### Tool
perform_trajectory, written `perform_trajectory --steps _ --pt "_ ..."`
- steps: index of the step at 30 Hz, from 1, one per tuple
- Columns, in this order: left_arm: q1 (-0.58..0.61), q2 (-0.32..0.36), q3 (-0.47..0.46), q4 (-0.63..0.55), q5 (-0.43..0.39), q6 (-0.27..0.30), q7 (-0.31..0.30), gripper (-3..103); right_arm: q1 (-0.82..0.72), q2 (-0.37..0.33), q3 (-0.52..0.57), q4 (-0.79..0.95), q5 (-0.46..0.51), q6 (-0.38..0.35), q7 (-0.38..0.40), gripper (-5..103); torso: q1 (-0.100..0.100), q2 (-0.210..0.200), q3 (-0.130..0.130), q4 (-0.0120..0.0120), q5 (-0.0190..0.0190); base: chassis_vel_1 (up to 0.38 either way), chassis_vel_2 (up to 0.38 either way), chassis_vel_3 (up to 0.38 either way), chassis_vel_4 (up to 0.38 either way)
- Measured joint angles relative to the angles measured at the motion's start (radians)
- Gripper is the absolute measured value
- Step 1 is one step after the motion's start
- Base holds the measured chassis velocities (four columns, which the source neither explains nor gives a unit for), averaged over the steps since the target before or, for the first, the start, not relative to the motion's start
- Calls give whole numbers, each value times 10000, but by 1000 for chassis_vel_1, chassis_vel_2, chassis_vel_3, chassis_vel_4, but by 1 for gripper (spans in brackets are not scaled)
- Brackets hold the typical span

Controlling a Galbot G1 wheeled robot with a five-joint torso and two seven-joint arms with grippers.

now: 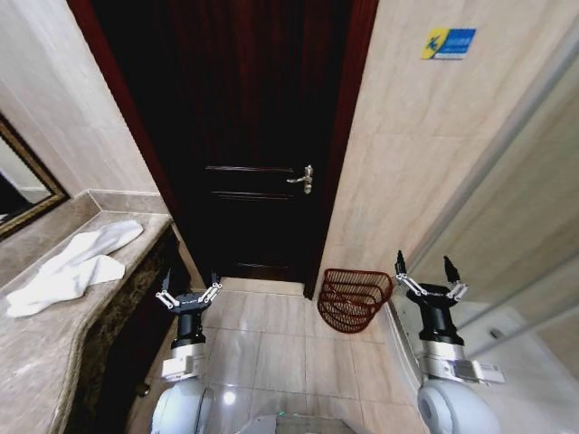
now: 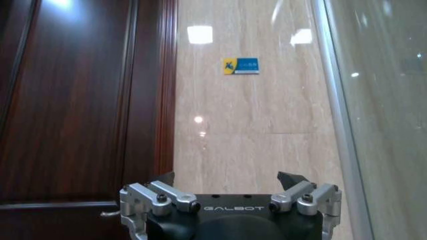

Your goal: Discard the used towel into the hamper.

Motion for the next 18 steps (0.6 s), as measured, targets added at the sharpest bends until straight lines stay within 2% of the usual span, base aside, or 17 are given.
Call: perform_trajectory --steps 4,9,15,16,18 --pt "3 1 51 -99 -320 174 -1 97 -7 16 3 -11 92 24 -17 100 -11 5 -3 -5 0 42 -80 -62 54" --pt "17 1 84 -196 -598 312 -101 97 -41 0 46 52 240 24 -6 100 -13 8 -4 -5 0 81 -34 -41 54" --pt "109 1 180 -322 -791 313 -109 96 -98 -16 96 138 334 107 -21 100 0 5 0 -3 1 47 50 54 24" --pt "113 2 188 -333 -802 305 -104 93 -115 -10 96 155 294 108 61 100 3 3 0 -3 0 46 66 79 27" --pt "146 2 198 -349 -819 236 -8 97 -94 11 125 151 -3 59 335 100 2 3 0 -3 0 52 71 75 52"
